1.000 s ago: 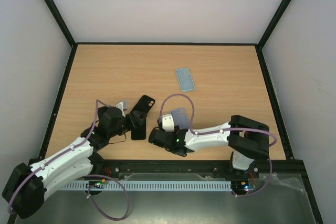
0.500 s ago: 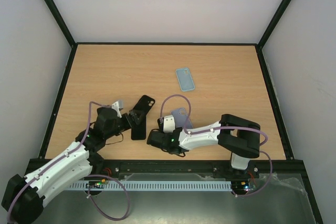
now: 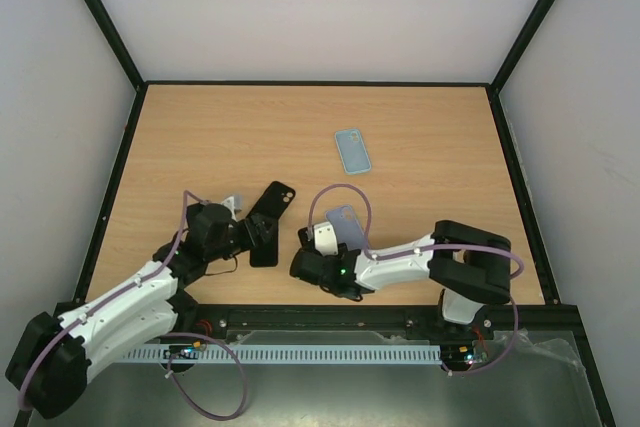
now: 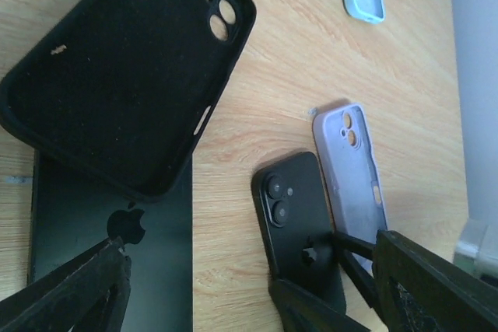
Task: Put the phone into the phone case
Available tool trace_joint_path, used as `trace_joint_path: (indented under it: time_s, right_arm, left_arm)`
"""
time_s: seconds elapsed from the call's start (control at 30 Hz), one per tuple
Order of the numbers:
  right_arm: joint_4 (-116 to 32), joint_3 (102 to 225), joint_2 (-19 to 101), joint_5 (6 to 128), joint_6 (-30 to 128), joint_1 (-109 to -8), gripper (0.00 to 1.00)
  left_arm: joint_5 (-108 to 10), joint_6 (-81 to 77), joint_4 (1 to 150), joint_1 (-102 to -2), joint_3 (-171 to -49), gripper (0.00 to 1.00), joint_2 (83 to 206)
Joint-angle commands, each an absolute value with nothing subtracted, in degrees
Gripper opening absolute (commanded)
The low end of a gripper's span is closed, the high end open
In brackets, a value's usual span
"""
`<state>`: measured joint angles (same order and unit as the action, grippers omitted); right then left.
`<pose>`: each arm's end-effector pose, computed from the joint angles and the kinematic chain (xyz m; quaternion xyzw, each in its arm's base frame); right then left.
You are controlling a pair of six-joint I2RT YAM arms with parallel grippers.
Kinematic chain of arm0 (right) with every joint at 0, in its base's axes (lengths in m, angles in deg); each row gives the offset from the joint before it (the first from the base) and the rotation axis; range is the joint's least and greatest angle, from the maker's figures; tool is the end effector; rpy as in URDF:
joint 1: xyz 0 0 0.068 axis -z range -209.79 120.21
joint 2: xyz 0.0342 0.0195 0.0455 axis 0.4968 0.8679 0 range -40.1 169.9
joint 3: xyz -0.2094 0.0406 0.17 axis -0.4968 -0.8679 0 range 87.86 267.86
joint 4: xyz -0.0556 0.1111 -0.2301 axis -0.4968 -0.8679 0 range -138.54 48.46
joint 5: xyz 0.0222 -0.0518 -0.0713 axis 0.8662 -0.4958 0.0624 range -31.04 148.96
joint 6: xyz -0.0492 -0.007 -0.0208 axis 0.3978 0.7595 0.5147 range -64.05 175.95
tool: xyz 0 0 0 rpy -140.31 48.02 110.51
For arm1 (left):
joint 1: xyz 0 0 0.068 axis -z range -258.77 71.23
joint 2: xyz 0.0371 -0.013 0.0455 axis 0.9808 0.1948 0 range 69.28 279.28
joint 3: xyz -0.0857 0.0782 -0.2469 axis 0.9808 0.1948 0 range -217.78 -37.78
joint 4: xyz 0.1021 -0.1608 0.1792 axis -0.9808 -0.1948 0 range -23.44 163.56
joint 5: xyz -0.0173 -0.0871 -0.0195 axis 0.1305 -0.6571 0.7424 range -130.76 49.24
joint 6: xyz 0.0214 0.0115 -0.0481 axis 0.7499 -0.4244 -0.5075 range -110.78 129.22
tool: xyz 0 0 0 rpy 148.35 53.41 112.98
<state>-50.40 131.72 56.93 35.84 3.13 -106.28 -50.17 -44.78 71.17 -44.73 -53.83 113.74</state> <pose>0.0831 0.2857 0.1211 -0.1477 0.9404 0.1307 0.2770 0.1371 -0.0997 0.1787 -0.1103 0.8605 -0.3933 0.3044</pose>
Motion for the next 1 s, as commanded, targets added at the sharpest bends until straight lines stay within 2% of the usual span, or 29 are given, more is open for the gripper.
trace_joint_path:
  time_s: [0.0,0.3,0.53,0.8,0.97]
  right_arm:
    - [-43.78,126.34,52.64,39.14,10.56,-106.25,0.68]
    - [-35.7,123.18,52.0,43.46,10.53,-106.26,0.67]
    - [-28.88,121.0,51.58,45.9,7.84,-106.25,0.65]
    - [-25.02,120.12,51.43,47.82,6.92,-106.0,0.65]
    - [-23.1,119.38,51.08,48.64,6.03,-105.59,0.65]
  left_arm:
    - [-54.22,-44.52,74.69,-45.15,-53.82,0.84,116.67]
    - [-58.93,-47.55,83.4,-45.23,-50.19,0.79,120.86]
    - [-62.58,-49.96,92.31,-45.22,-47.05,0.62,124.58]
    - [-65.32,-52.88,101.05,-44.9,-43.85,0.6,128.14]
    - [-66.11,-54.59,105.33,-44.08,-43.02,0.53,131.47]
